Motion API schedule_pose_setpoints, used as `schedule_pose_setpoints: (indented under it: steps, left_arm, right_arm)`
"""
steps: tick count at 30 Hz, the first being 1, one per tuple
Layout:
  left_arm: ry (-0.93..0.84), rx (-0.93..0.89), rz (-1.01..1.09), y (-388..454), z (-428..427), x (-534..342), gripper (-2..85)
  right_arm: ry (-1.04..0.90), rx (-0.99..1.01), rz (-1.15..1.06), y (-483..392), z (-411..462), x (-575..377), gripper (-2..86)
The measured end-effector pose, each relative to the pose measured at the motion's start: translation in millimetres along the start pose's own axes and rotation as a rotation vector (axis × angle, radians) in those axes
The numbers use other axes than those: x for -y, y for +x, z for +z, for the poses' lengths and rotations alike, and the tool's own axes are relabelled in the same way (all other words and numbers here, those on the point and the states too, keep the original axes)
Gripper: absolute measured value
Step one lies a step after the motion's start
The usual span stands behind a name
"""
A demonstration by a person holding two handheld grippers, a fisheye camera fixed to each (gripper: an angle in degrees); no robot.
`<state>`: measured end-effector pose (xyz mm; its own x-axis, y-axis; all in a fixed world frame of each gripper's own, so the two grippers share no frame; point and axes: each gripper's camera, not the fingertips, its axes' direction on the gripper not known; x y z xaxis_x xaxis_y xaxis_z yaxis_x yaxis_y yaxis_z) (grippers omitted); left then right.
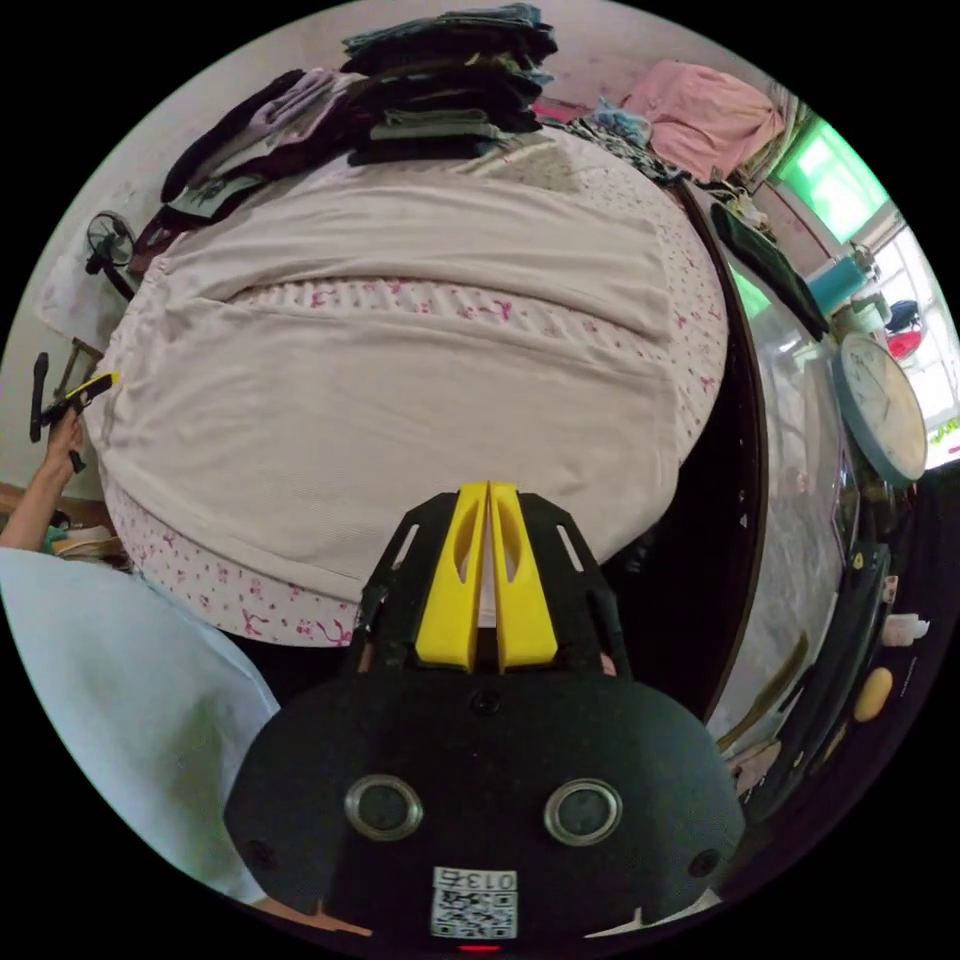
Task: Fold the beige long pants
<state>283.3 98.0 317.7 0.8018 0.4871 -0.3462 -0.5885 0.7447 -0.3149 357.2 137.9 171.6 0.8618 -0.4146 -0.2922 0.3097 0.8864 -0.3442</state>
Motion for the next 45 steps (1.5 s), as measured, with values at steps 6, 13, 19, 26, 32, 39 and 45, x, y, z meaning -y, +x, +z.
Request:
schedule_pose_setpoints:
  steps: [6, 13, 19, 26, 32, 39, 45]
  left_arm:
    - [0.014, -0.048, 0.184, 39.4, 13.6, 45.8, -0.3]
    - [-0.032, -0.037, 0.248, 45.7, 47.6, 72.5, -0.4]
    - [-0.006, -0.017, 0.229, 36.2, 47.1, 71.5, -0.4]
    - [0.046, -0.079, 0.286, 31.8, 4.2, 34.4, -0.3]
    - [-0.038, -0.228, 0.559, 88.1, -20.1, -34.2, -0.3]
    - [-0.114, -0.221, 0.639, 138.1, -7.7, -58.6, -0.3]
    - [-0.140, -0.217, 0.631, 134.1, -15.0, -58.6, -0.3]
  right_arm:
    - [0.070, 0.186, -0.280, -94.0, 2.5, 61.0, 0.1]
    - [-0.028, 0.154, -0.408, -135.4, 35.7, 78.9, 0.1]
    - [-0.042, 0.242, -0.337, -106.3, 36.1, 74.9, 0.1]
    - [0.017, 0.101, -0.116, -42.6, 6.3, 36.5, 0.2]
    - [-0.045, 0.041, 0.207, 49.4, 6.2, -17.0, 0.2]
    - [-0.055, 0.055, 0.135, 48.7, 14.8, -15.0, 0.1]
    - [-0.057, 0.089, 0.124, 65.3, 8.7, -19.2, 0.1]
